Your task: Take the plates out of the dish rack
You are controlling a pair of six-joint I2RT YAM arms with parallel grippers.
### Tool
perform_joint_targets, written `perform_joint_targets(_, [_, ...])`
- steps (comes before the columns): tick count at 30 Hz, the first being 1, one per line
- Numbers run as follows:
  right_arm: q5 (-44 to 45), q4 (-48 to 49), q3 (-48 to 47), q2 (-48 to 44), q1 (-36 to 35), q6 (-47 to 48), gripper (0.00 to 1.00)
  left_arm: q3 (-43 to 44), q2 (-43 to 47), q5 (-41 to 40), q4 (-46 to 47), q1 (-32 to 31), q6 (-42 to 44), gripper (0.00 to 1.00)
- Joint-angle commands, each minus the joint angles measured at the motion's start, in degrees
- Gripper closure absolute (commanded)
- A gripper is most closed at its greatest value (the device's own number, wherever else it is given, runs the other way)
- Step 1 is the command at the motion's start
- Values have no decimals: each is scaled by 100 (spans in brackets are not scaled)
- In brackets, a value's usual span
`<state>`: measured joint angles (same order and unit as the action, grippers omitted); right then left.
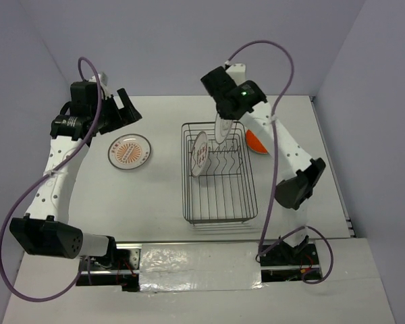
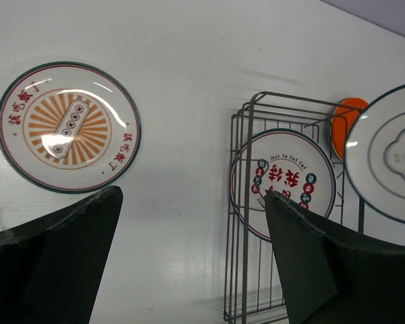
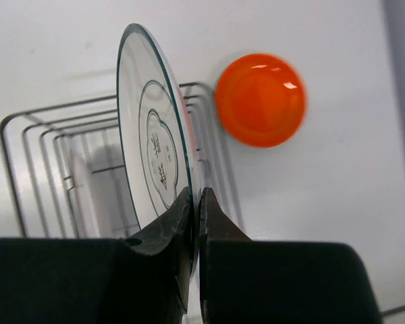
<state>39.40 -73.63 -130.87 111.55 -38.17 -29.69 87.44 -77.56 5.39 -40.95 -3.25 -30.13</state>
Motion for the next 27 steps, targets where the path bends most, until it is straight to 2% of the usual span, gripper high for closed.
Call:
perform_joint_targets(1, [946,-899,-71,-800,458,235,100,195,-145,690,217,-1,183,0])
perform_joint_targets(3, [947,-838,-70,-1011,625,236,100,133,-154,1234,490,-9,174,0])
perform_joint_targets(4, [599,-464,34,-1308,696,445,100,81,-163,2089,700,-18,122,0])
perform_joint_targets(5, [195,-120,192,-1520,732,673,100,-68,-180,2559,1216,-53,52,1])
perform_joint_targets(6, [-1271,414,820,-1774,880,989,100,-139,-181,3216,1464,-97,-166,1])
perform_joint_targets(7, [-2234,1498,1200,-2368,1012,1357,100,-218,-189,3693,1780,-150,-317,1])
perform_joint_targets(8, [-3218,1987,1561,-2644,1135,1378,100,-540,-172,4159,2854,-211,-570,1])
perform_joint_targets(9, [-4133,2471,2260,-2882,1380,1318,100,-718,-163,4485,3369,-238,-1278,0])
perform_joint_targets(10, [-5569,3285,2555,-3206,1452,1091,100,-989,-172,4932,3861,-264,-1642,0])
perform_joint_targets(11, [-6001,3563,2914,-3288,1497,984,100,-1061,-172,5032,4562,-290,-2037,1])
perform_joint_targets(14, [-6961,4276,3190,-3324,1523,615,100,-756,-268,4788,4079,-396,-1743,0])
perform_joint_targets(15, [-7137,4417,3338,-3298,1515,483,100,-607,-312,4683,3355,-431,-1342,0])
perform_joint_targets(16, [-7443,4801,3453,-3289,1506,221,100,-362,-417,4473,3043,-492,-1138,1])
perform_joint_targets(18, [-7630,5294,3681,-3236,1488,-175,100,-245,-514,4348,2455,-528,-793,4])
perform_joint_targets(20, [-7614,5402,3709,-3140,1401,-265,100,-358,-550,4444,2434,-528,-766,9])
perform_joint_targets(21, [-7553,5420,3692,-3104,1366,-265,100,-455,-532,4488,2469,-528,-836,18])
perform_joint_targets(23, [-7525,5490,3735,-3069,1330,-300,100,-754,-427,4497,2793,-528,-1003,43])
perform_joint_targets(24, [-7526,5656,3857,-3077,1330,-379,100,-798,-409,4428,2655,-519,-960,75])
perform_joint_targets(25, [-7482,5675,3911,-3086,1330,-397,94,-746,-427,4288,2427,-528,-864,89])
perform_joint_targets(26, [-7377,5614,3946,-3086,1330,-388,81,-668,-453,3808,2120,-519,-593,100])
perform_joint_targets(27, [-6941,5248,3920,-3052,1330,-327,35,-493,-470,3420,1761,-510,-504,100])
